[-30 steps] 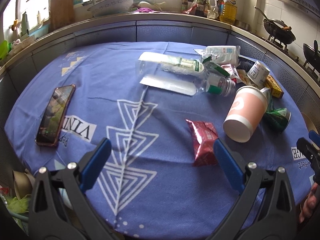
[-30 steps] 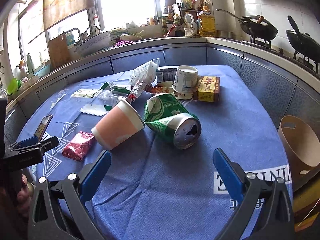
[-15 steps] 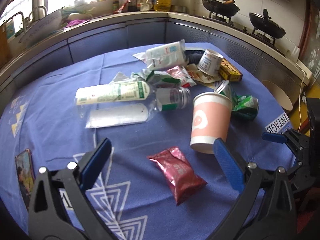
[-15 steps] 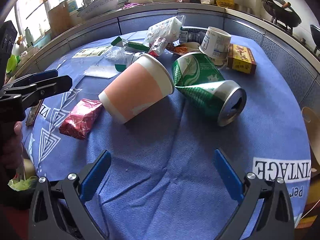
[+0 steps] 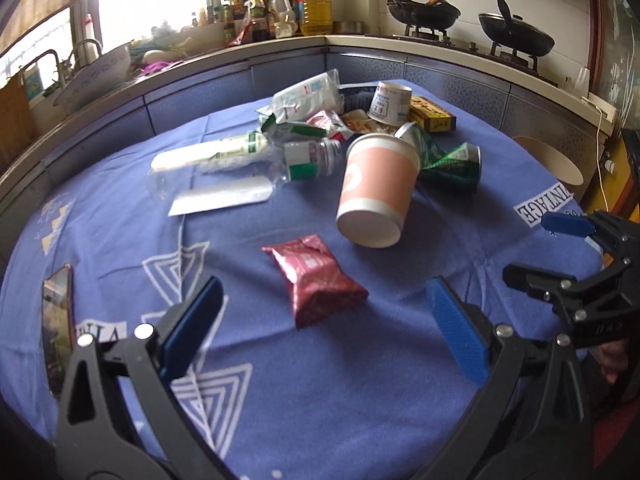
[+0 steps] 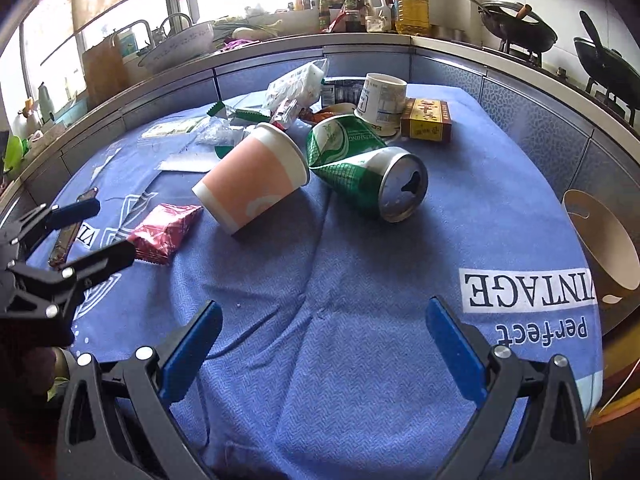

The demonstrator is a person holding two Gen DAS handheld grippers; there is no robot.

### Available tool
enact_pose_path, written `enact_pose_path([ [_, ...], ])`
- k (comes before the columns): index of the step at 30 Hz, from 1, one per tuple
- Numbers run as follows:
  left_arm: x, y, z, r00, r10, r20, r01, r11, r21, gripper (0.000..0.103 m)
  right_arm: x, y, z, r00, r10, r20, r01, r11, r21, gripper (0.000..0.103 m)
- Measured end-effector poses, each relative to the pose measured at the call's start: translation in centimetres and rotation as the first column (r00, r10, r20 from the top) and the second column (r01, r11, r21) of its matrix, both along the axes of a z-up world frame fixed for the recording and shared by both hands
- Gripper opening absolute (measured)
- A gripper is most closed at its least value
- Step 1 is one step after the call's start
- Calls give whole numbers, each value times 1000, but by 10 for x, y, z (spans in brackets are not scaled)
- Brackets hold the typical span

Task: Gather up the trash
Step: 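Move both tools toward the table, left tool approaching the red wrapper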

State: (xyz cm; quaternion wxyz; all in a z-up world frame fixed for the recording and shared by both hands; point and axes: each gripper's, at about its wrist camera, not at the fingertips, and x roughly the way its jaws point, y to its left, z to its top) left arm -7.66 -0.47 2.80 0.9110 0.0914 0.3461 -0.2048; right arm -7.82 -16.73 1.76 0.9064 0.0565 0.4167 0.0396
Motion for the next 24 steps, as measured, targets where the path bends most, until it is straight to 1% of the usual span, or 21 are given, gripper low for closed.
enact_pose_path([
  [2,-14,5,4,999,33,-6,-33,998,-50,98,-2,-6,3,1000,21,14,-22,999,45,100],
  [5,-29,7,8,996,90,-15,-91,993,-79,98,-8,-13,5,998,58,40,-62,993,96,100],
  [6,-31,5,9,994,110,-10,-110,991,-71,98,-11,-17,6,996,71,47,-76,991,112,100],
  [8,-36,-4,12,989,145,13,-145,989,-23,98,-15,-22,8,994,89,56,-96,986,136,100],
  [10,-38,-13,15,986,166,19,-166,986,17,98,-19,-30,11,993,100,65,-109,980,165,100],
  [13,-40,-16,15,978,207,8,-207,978,34,98,-20,-35,8,990,124,67,-135,973,186,100],
  [16,-42,-8,6,967,253,-41,-252,967,31,98,-19,-30,0,988,145,58,-154,969,192,100],
  [18,-44,-1,-1,963,262,-60,-260,965,37,98,-19,-26,-3,988,146,53,-154,965,213,100],
  [21,-42,7,-9,962,267,-52,-263,963,65,98,-22,-18,-5,989,128,74,-141,967,214,100],
  [24,-35,8,-10,971,234,-53,-231,972,49,98,-25,-15,-6,993,90,72,-104,971,216,100],
])
